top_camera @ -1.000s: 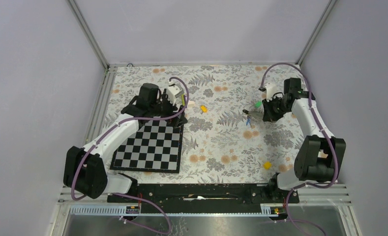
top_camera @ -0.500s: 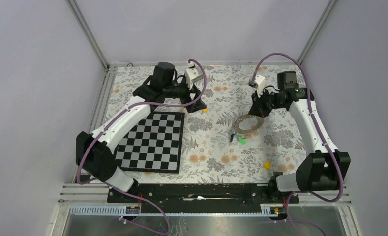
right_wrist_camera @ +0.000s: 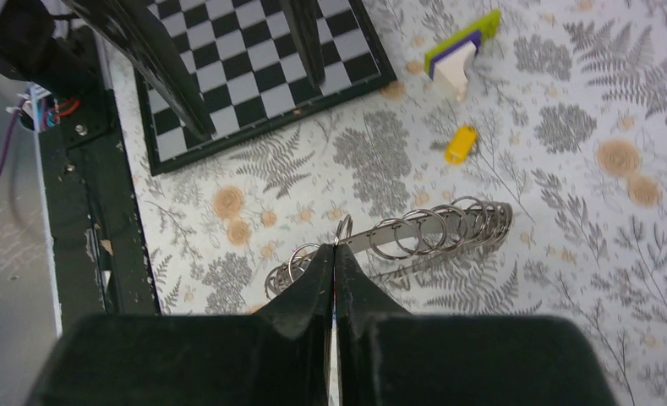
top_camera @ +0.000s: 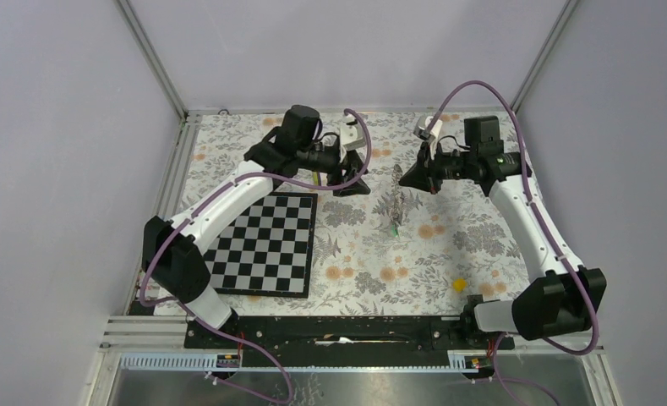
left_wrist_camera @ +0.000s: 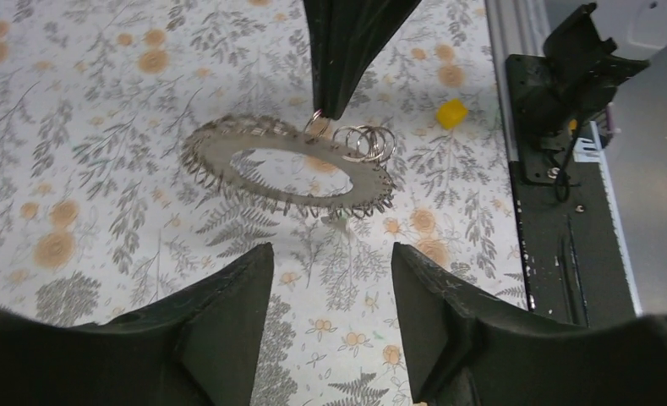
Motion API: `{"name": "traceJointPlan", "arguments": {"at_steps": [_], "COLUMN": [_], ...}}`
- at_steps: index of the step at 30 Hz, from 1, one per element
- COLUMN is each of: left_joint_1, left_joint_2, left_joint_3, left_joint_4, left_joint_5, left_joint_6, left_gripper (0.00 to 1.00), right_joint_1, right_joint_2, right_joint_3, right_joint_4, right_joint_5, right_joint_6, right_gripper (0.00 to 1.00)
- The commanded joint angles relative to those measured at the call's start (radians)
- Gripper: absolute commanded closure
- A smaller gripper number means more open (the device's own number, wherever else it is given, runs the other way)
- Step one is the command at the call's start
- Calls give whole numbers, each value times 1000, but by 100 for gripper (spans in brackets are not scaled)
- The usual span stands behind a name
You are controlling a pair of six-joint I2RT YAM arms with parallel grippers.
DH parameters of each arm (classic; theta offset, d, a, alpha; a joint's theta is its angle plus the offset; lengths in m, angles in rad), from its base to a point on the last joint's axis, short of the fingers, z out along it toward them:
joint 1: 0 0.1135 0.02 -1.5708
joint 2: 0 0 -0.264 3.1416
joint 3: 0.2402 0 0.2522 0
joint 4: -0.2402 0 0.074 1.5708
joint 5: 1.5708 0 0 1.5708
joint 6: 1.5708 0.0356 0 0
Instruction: Put the keys on the keyring
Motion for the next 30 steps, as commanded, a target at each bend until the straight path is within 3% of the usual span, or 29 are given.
{"name": "traceJointPlan", "arguments": {"at_steps": [1,9,23,30], "left_joint_1": [-41,-75,-83,-86], "left_joint_2": [25,40,7,2], "left_joint_3": [62,80,16,-2], "left_joint_4": [21,20,15,4], "left_joint_5": [95,47,185,186], "left_joint_6": [19,27,75,119], "left_gripper": [43,48,62,66], "right_joint_1": [26,51,56,55], "right_joint_2": [-84,-120,-171,-190], "right_joint_3": [-35,-103,-211,-252], "right_joint_4": [191,191,331,382], "right_joint_5": [-151,-223,-309,-329], "right_joint_6": [128,120,198,225], "right_gripper": [100,100,100,100]}}
